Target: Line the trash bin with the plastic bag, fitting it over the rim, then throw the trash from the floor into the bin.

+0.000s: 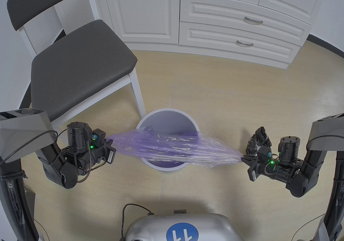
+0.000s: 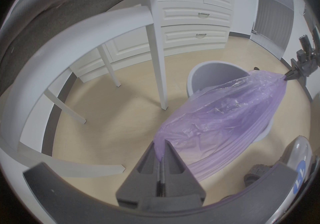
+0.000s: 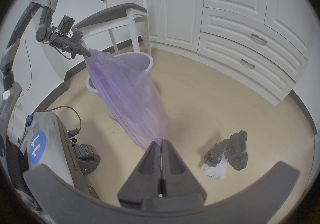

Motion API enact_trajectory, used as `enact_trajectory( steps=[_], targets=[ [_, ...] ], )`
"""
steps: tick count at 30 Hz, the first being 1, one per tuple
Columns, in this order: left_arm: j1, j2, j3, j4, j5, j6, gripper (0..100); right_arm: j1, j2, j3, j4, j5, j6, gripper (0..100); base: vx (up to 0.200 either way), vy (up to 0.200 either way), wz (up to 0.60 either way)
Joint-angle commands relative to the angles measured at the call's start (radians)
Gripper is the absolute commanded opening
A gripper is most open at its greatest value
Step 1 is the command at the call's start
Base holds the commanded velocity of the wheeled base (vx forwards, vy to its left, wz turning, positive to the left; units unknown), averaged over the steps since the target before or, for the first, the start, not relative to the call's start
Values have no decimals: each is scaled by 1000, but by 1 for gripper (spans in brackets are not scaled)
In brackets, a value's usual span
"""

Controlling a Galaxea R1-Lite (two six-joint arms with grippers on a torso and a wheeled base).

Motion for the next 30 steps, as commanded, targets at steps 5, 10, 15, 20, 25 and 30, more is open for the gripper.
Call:
enact_trajectory(
  steps=[5,10,15,20,25,30],
  targets=[
    [38,-179,83,145,-85,74,0,-15,-83,68,3,0,-58,0,0,0,0],
    [45,-231,109,233,-123,120,0,-15,-93,114,3,2,-134,0,0,0,0],
    [58,-255,110,279,-143,142,0,-15,-126,144,4,2,-167,0,0,0,0],
    [62,-259,110,282,-154,143,0,-14,-144,161,4,2,-170,0,0,0,0],
    [53,-242,110,279,-152,142,0,-12,-119,152,4,2,-177,0,0,0,0],
    [27,-182,96,259,-146,139,0,-12,-100,141,4,2,-176,0,0,0,0]
  ],
)
